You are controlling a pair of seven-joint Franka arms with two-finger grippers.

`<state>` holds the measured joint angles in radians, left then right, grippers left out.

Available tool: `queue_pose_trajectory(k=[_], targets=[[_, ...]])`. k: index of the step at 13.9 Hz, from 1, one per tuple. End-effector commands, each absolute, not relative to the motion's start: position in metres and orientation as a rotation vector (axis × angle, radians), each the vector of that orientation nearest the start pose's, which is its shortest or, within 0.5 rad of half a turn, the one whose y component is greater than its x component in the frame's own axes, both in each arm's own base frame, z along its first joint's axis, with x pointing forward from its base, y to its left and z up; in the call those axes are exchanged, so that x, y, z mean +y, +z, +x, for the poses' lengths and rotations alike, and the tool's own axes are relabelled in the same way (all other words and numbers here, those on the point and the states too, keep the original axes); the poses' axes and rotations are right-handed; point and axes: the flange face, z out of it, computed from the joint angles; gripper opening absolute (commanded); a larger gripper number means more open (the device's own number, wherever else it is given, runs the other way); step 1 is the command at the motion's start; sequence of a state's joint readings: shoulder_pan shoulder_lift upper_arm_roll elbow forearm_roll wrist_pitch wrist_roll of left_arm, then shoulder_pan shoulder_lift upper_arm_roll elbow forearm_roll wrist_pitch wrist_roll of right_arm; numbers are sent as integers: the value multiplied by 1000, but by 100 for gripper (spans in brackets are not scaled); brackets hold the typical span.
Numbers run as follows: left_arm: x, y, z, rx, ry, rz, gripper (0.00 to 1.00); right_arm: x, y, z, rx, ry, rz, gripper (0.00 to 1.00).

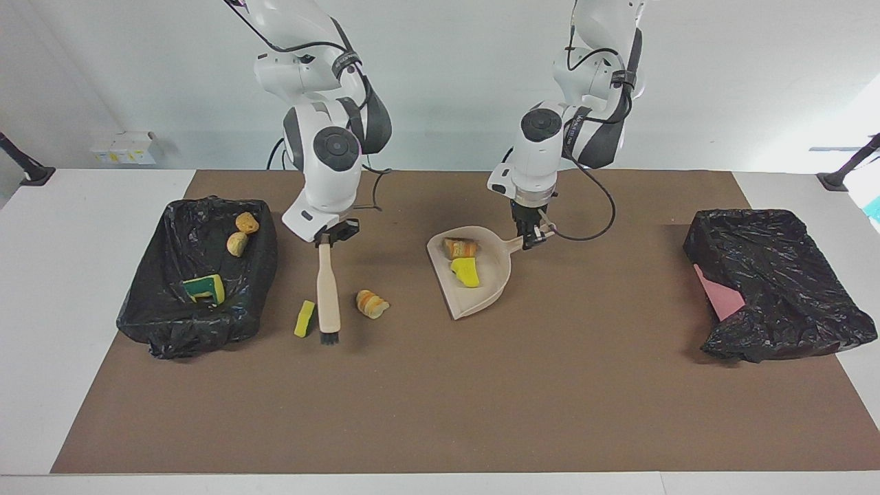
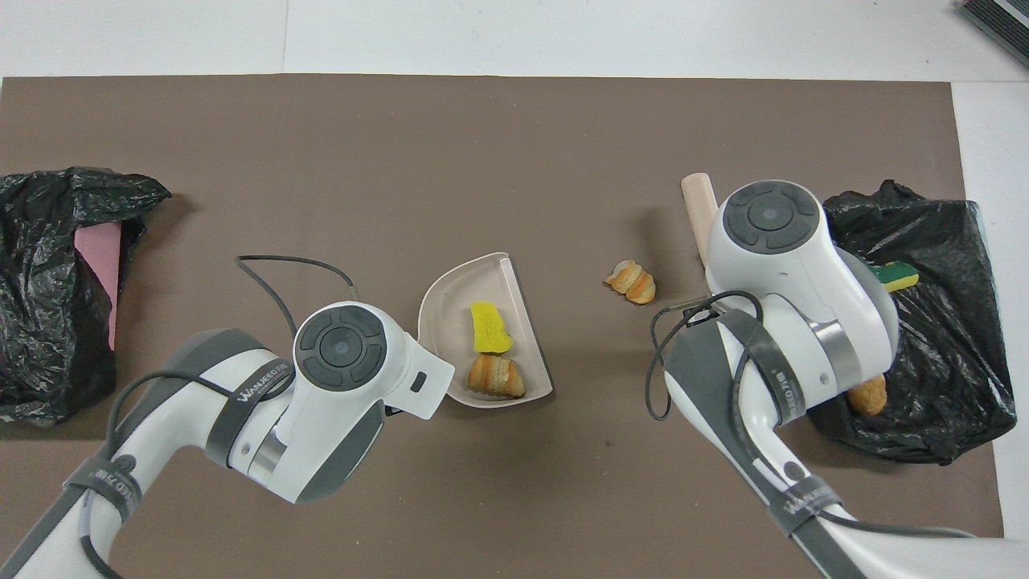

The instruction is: Sweep and dump trash in bin

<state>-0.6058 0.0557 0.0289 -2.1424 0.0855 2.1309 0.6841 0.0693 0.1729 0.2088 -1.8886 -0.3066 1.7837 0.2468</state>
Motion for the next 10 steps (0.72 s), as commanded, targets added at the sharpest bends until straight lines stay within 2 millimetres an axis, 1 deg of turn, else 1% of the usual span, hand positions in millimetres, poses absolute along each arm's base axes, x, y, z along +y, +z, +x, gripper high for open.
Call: queue_pose_trajectory(k=[1, 2, 4, 6, 7, 9, 10], targets=[[-300, 381, 460, 1756, 168, -2522, 0, 107, 386, 572, -275, 395, -3486, 0], [-299, 381, 459, 1734, 200, -2532, 0, 96, 378, 576, -249, 419, -3484, 0], [-301, 382, 453, 1743, 253, -2515, 0, 78, 356, 583, -188, 450, -3471, 0], [-303, 382, 448, 1744, 268, -2508, 0, 77, 336, 584, -133, 452, -3461, 0], [-304, 382, 448, 1745, 266, -2508, 0, 79, 331, 582, -129, 471, -3450, 0], [-303, 379, 446, 1747, 254, -2509, 0, 97, 319, 574, -139, 526, -3401, 0], [-303, 379, 446, 1748, 247, -2509, 0, 112, 314, 570, -139, 552, -3356, 0]])
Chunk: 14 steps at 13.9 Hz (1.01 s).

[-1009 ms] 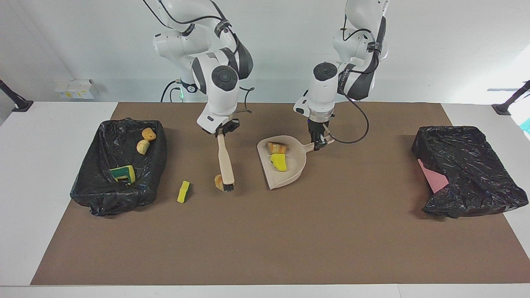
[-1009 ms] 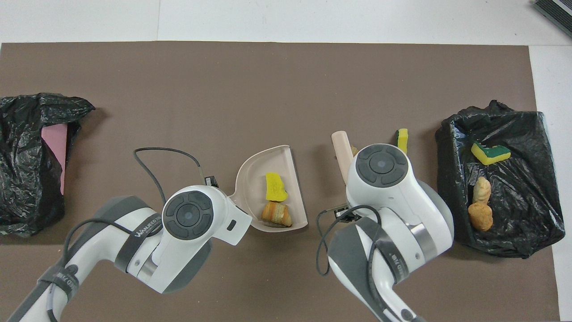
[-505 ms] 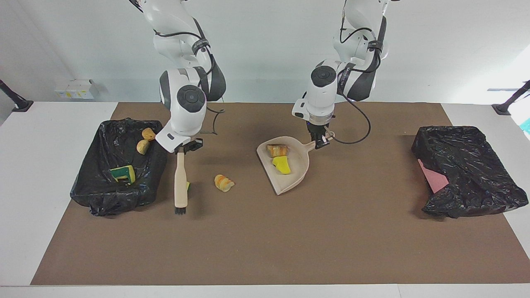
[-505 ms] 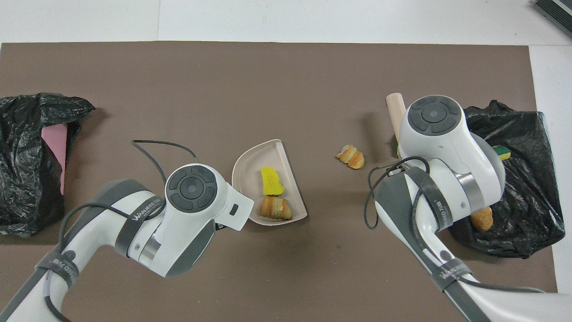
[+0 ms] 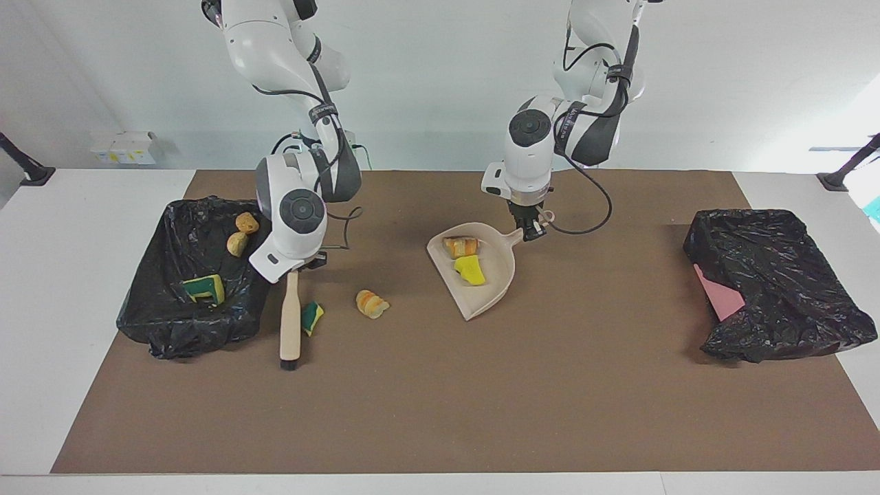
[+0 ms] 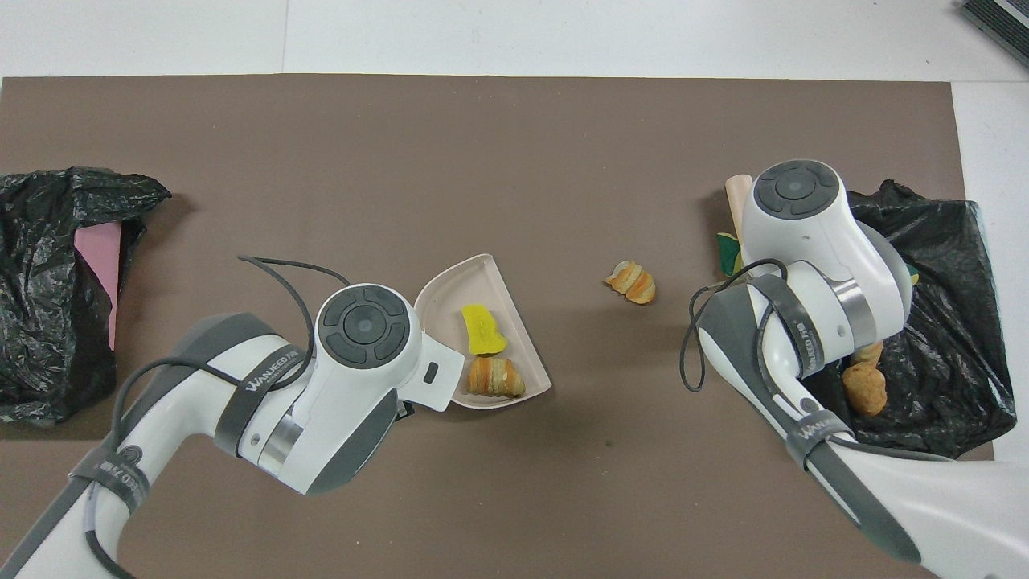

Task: Sweep and dump trash in bin
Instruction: 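Sweep bread pieces into the dustpan with the right gripper's brush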

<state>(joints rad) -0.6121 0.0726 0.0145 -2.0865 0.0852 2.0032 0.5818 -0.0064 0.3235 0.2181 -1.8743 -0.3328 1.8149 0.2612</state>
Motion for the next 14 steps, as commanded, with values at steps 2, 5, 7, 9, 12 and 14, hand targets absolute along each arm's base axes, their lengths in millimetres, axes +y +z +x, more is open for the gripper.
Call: queue_pose_trajectory(k=[2, 5, 7, 9, 12, 14], targets=[[-303, 378, 446, 1751, 233, -2509, 0, 150, 307, 556, -187, 585, -3296, 0], [-302, 373, 443, 1760, 224, -2505, 0, 203, 311, 533, -227, 622, -3192, 0], [-300, 371, 440, 1760, 215, -2505, 0, 231, 310, 505, -302, 639, -3161, 0], [-298, 368, 436, 1770, 191, -2500, 0, 256, 311, 484, -442, 644, -3111, 0], [-299, 367, 434, 1808, 165, -2476, 0, 309, 322, 456, -519, 644, -3026, 0], [-298, 366, 438, 1856, 99, -2448, 0, 331, 332, 448, -564, 633, -3008, 0]])
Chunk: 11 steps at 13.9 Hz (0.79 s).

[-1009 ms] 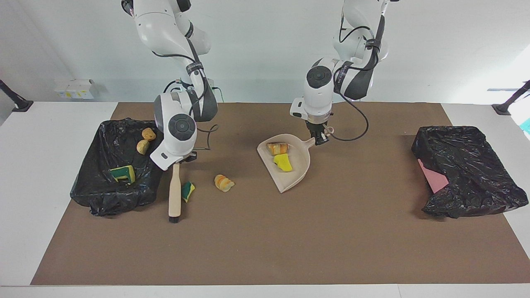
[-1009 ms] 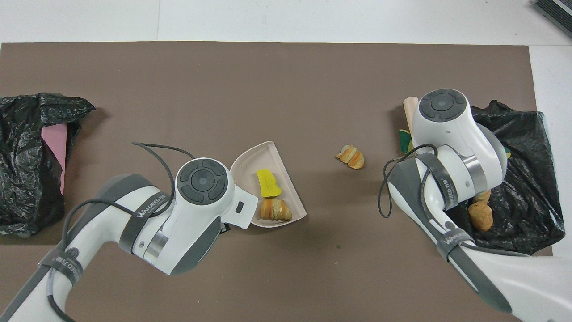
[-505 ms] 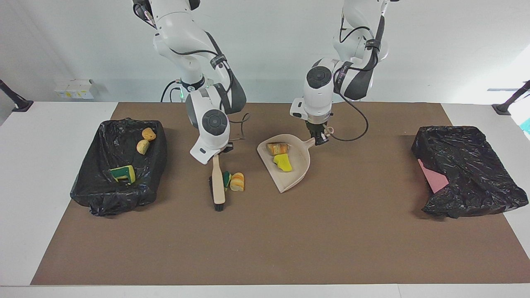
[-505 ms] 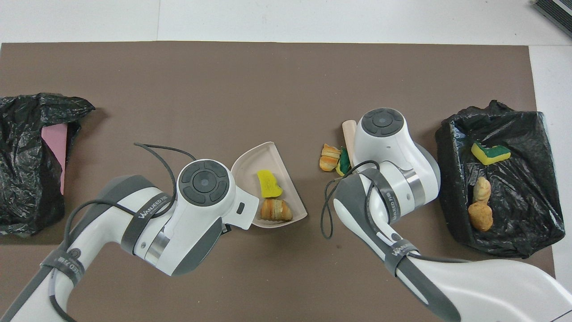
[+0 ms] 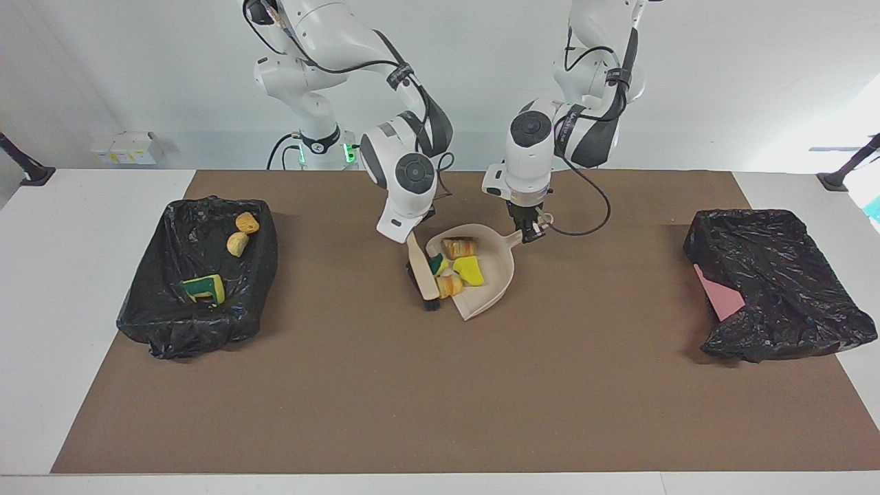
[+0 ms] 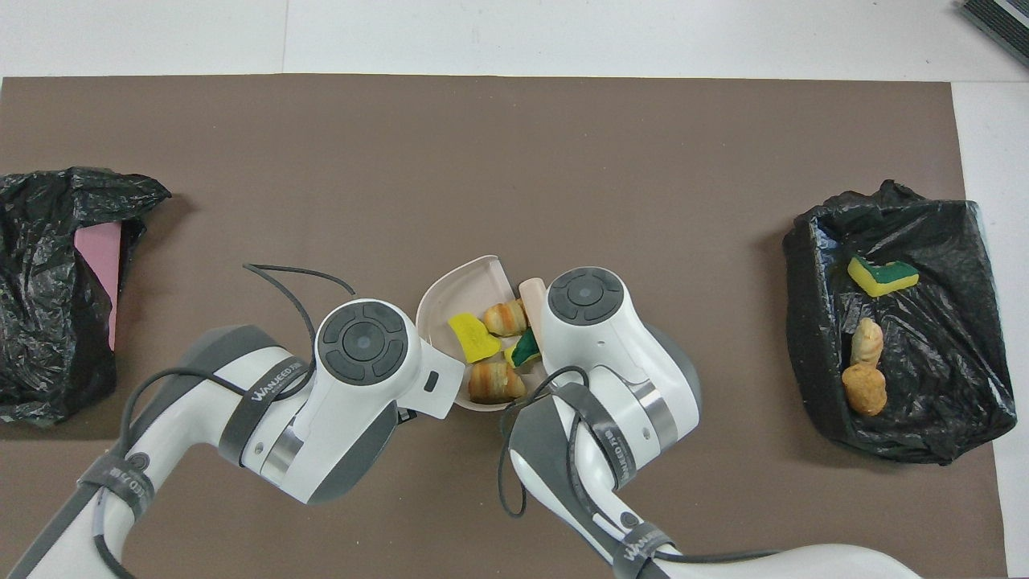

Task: Sweep and dump trash in bin
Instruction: 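Sweep bread pieces into the dustpan with the right gripper's brush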

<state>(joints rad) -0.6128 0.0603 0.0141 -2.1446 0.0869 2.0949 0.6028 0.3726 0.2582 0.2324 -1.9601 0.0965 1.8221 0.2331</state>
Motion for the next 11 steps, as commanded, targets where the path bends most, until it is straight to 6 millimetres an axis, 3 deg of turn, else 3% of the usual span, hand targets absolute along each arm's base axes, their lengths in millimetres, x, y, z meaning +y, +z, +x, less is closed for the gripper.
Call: queue_pose_trajectory(k=[1, 4, 5, 7, 9, 11], targets=[[-298, 364, 438, 1884, 84, -2428, 0, 337, 337, 446, -570, 638, -3010, 0], [-289, 363, 447, 1939, 55, -2389, 0, 329, 370, 455, -530, 570, -3019, 0], [-280, 362, 455, 1932, 38, -2397, 0, 321, 391, 458, -507, 510, -3026, 0], [-279, 364, 461, 1969, -29, -2374, 0, 286, 434, 470, -416, 416, -3041, 0], [-274, 363, 466, 1964, -54, -2401, 0, 273, 468, 455, -418, 422, -3069, 0], [-266, 363, 472, 1965, -71, -2439, 0, 272, 487, 435, -392, 454, -3094, 0]])
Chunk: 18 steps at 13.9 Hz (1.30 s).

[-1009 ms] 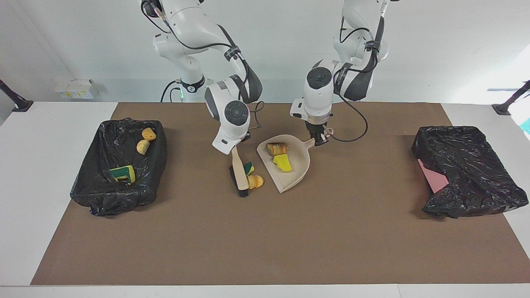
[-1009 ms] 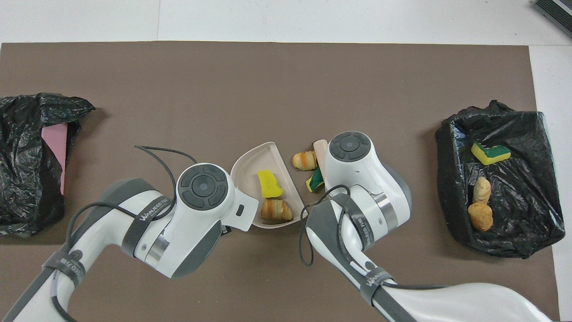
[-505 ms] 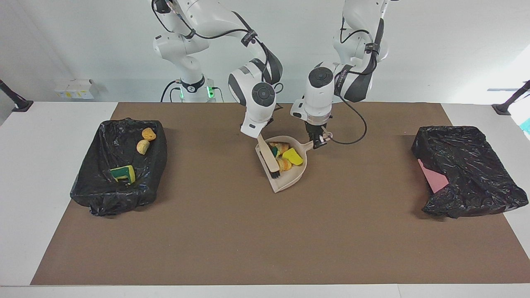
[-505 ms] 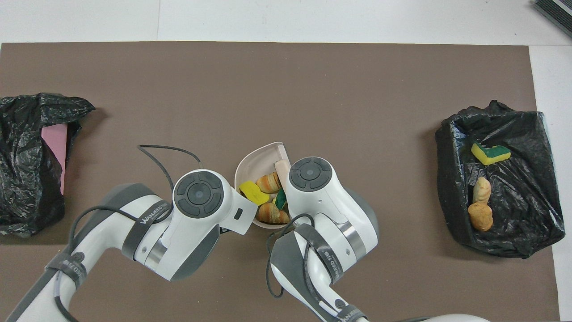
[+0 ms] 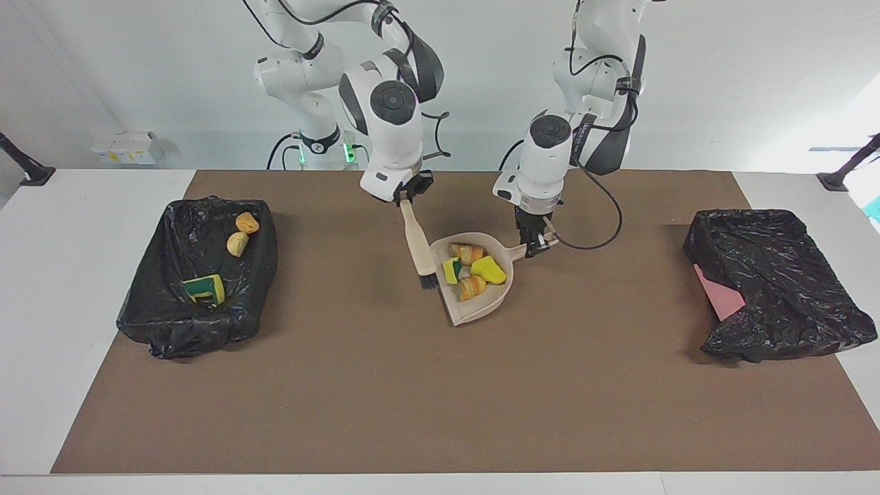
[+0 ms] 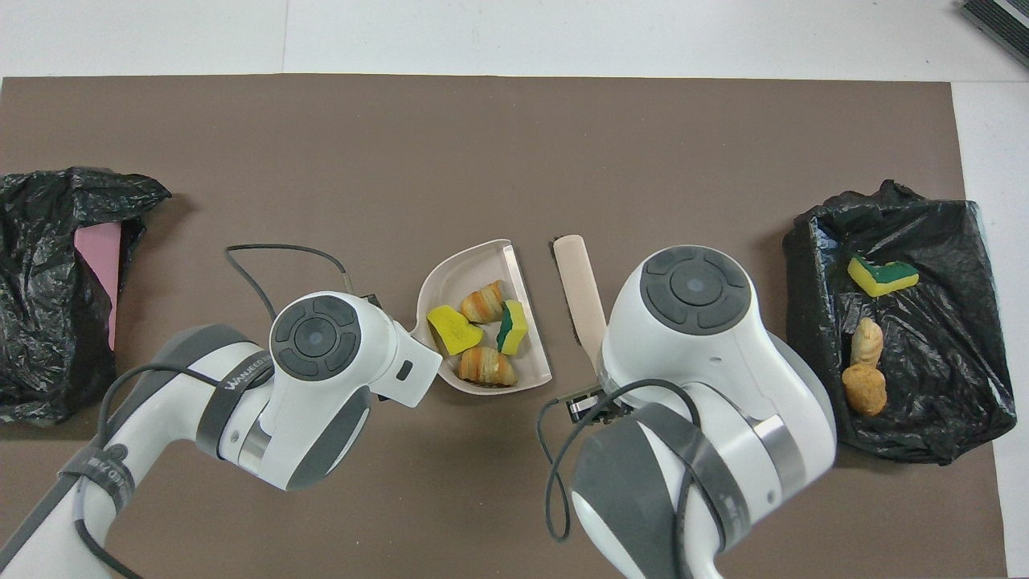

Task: Sweep and dump trash in bin
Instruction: 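Carry the dustpan to the black bag with the left gripper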

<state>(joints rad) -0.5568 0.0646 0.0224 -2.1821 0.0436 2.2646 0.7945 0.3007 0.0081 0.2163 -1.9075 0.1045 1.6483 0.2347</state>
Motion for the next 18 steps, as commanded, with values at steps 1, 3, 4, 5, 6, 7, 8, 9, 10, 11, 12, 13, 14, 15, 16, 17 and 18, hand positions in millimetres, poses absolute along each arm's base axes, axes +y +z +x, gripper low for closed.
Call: queue_pose_trajectory(k=[1, 3, 4, 5, 6, 7, 8, 9, 10, 11, 12, 13, 14, 15, 16, 17, 18], targets=[[-261, 361, 477, 1979, -67, -2453, 0, 269, 495, 422, -383, 491, -3109, 0], [-249, 365, 487, 2002, -75, -2455, 0, 275, 507, 399, -418, 514, -3123, 0], [-234, 373, 498, 2001, -83, -2459, 0, 283, 507, 386, -417, 522, -3134, 0], [-222, 381, 506, 2012, -69, -2473, 0, 283, 504, 375, -400, 533, -3129, 0], [-213, 392, 514, 2035, -81, -2480, 0, 281, 499, 365, -391, 553, -3113, 0], [-201, 402, 522, 2051, -79, -2491, 0, 281, 495, 354, -364, 571, -3069, 0], [-189, 414, 531, 2062, -88, -2488, 0, 281, 487, 349, -337, 582, -3045, 0], [-176, 427, 538, 2071, -92, -2484, 0, 286, 478, 345, -284, 595, -3055, 0], [-162, 437, 544, 2080, -104, -2493, 0, 299, 466, 338, -216, 600, -3066, 0], [-142, 446, 550, 2095, -140, -2503, 0, 307, 461, 332, -180, 582, -3067, 0], [-124, 455, 554, 2125, -187, -2493, 0, 313, 455, 330, -177, 595, -3068, 0], [-104, 462, 556, 2141, -225, -2496, 0, 329, 441, 323, -179, 631, -3064, 0], [-84, 471, 560, 2131, -248, -2521, 0, 350, 428, 315, -150, 613, -3072, 0], [-68, 484, 566, 2126, -265, -2522, 0, 363, 419, 311, -107, 591, -3079, 0], [-55, 497, 572, 2133, -274, -2515, 0, 368, 411, 304, -107, 599, -3088, 0], [-38, 505, 579, 2145, -274, -2505, 0, 375, 398, 295, -142, 616, -3092, 0], [-19, 510, 582, 2152, -272, -2500, 0, 385, 381, 287, -143, 623, -3098, 0]])
